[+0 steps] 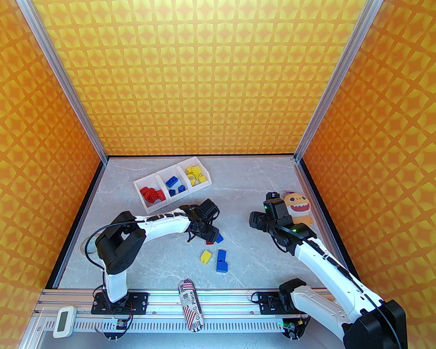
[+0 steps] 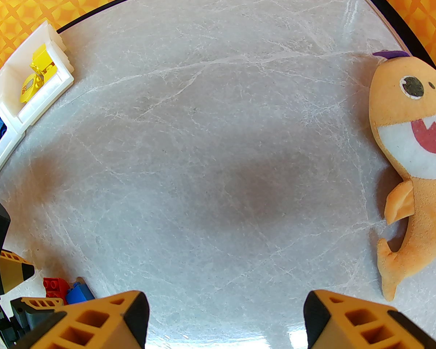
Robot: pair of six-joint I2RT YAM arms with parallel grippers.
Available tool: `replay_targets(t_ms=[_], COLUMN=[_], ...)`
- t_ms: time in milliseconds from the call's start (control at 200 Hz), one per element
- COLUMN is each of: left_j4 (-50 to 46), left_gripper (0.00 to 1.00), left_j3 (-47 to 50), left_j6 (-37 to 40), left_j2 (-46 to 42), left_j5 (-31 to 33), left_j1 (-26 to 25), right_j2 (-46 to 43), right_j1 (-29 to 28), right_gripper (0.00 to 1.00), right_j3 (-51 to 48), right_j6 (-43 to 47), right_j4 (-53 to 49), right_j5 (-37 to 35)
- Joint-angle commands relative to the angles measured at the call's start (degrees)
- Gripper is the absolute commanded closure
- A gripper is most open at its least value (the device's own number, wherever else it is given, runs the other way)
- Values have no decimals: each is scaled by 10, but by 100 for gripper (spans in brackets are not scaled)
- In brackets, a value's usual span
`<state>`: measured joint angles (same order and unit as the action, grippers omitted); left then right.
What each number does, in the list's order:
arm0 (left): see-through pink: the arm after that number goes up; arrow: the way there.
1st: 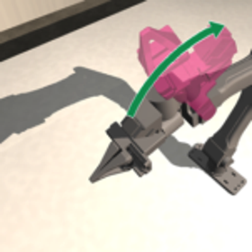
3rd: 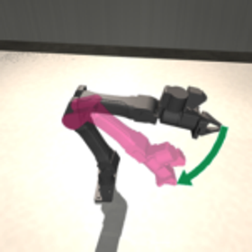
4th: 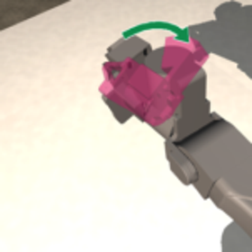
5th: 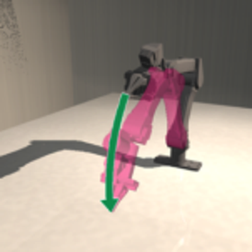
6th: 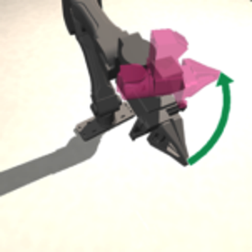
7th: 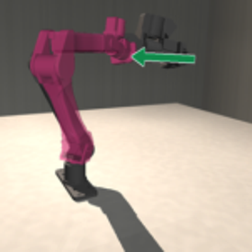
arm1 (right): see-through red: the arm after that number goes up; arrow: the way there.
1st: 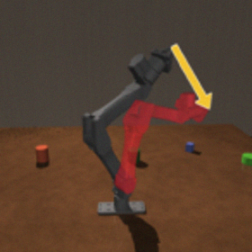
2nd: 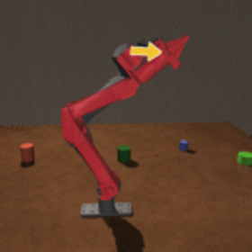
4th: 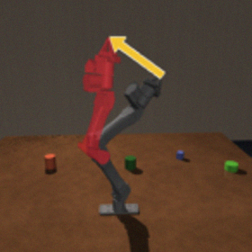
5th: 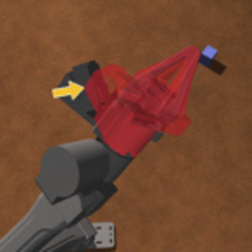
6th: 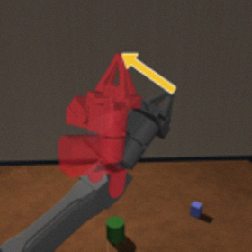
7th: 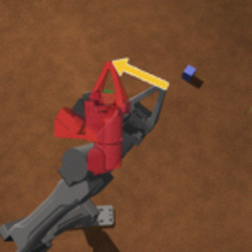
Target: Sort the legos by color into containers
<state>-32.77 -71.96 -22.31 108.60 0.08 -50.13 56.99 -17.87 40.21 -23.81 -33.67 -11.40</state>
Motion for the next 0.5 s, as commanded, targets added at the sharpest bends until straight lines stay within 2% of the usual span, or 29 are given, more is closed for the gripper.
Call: replay_targets(t_ms=[0,260,495], left_j4=[-12,-22,-18], left_gripper=[32,43,46], left_j3=[10,22,43], left_j6=[0,10,32], left_j2=[-3,-1,-14], left_j5=[3,9,13], left_j1=[3,7,43], right_j2=[-2,-4,-5], right_j1=[3,2,3], right_gripper=[25,25,25], right_j3=[7,2,-3], right_j6=[-6,-6,-9], right_j4=[-6,-4,0], right_j5=[7,6,6])
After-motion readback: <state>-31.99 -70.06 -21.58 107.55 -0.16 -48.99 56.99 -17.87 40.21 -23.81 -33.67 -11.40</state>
